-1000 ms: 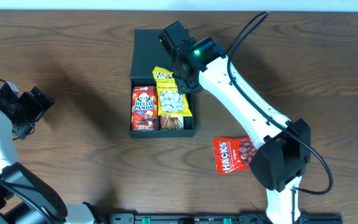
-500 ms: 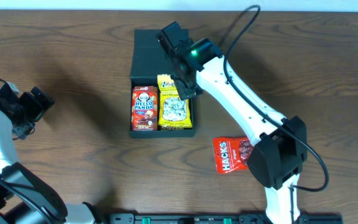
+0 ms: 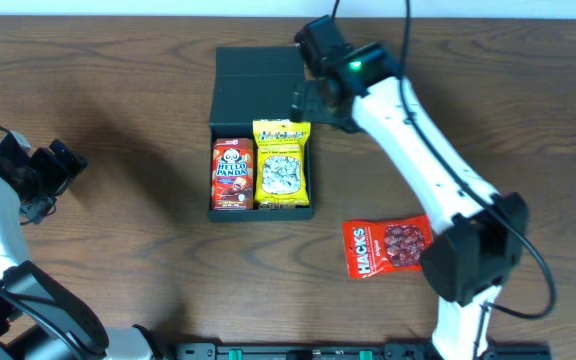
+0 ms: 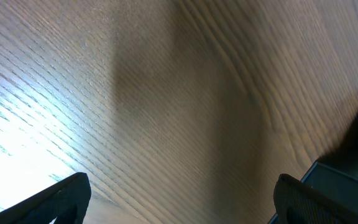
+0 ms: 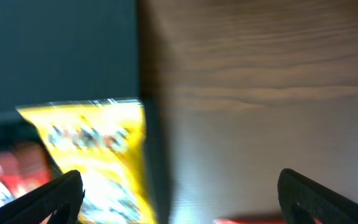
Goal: Pack container
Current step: 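Move the right gripper to the red Hacks bag on the table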
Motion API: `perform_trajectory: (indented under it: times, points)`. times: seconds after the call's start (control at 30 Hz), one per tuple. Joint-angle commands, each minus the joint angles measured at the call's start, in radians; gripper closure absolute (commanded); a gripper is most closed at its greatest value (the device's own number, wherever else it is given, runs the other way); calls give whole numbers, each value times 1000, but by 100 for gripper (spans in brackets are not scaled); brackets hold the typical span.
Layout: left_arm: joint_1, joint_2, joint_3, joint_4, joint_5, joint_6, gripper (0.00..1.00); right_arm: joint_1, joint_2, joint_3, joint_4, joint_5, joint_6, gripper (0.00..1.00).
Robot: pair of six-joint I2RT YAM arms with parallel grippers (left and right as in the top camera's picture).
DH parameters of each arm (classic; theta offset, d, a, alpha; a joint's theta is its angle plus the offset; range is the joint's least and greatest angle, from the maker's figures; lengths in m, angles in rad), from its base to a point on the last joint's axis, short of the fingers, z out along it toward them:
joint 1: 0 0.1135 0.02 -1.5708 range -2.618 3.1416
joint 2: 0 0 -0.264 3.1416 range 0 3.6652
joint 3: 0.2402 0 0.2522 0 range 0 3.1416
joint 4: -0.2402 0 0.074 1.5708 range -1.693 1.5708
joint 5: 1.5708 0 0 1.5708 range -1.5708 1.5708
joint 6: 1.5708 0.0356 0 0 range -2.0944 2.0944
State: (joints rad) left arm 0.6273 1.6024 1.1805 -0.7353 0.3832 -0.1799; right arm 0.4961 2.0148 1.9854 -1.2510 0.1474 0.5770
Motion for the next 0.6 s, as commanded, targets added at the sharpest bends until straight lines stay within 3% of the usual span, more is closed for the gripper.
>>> perform_trajectory:
  times: [0.0,0.33,0.47,0.57]
  points:
    - [0,-15,20,-1,2,0,5,-24,-43,9,-66,14,-232,1]
    - [0,-15,20,-2,2,0,5,-78,-40,-156,-226,14,-366,11]
    - [0,-15,20,-2,2,0,5,-66,-40,-261,-218,13,-299,18]
    - [0,-15,20,-3,2,0,5,-40,-40,-323,-207,14,-220,17]
